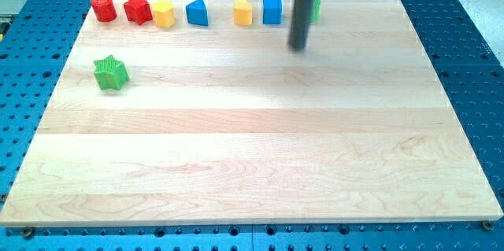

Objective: Put the green blocks in a horizontal line with the other blocks

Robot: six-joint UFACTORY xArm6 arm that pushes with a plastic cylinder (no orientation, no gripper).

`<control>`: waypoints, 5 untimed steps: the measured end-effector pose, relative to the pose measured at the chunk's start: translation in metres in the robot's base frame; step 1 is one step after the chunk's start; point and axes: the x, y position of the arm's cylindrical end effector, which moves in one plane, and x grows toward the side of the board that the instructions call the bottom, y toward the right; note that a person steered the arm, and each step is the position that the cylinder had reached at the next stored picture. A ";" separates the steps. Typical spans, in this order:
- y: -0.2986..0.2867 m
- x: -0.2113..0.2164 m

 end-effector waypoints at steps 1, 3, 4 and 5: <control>-0.163 0.110; -0.309 0.051; -0.182 0.015; -0.082 -0.003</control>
